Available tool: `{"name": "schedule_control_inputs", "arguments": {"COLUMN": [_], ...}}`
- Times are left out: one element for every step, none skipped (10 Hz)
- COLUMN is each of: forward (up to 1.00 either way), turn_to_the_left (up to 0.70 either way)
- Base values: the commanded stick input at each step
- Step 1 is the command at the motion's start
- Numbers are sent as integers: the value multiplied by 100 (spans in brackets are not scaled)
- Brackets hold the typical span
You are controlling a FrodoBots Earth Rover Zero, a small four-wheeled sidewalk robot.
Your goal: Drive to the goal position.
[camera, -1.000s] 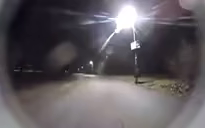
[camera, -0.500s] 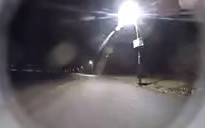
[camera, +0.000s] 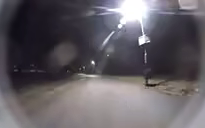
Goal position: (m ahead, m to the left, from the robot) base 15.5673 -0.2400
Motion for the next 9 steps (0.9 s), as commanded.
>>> {"name": "schedule_control_inputs", "arguments": {"forward": [100,100,100,100,100,100,100,100,100], "turn_to_the_left": [4,3,3,3,3,1,0,-1,-2]}}
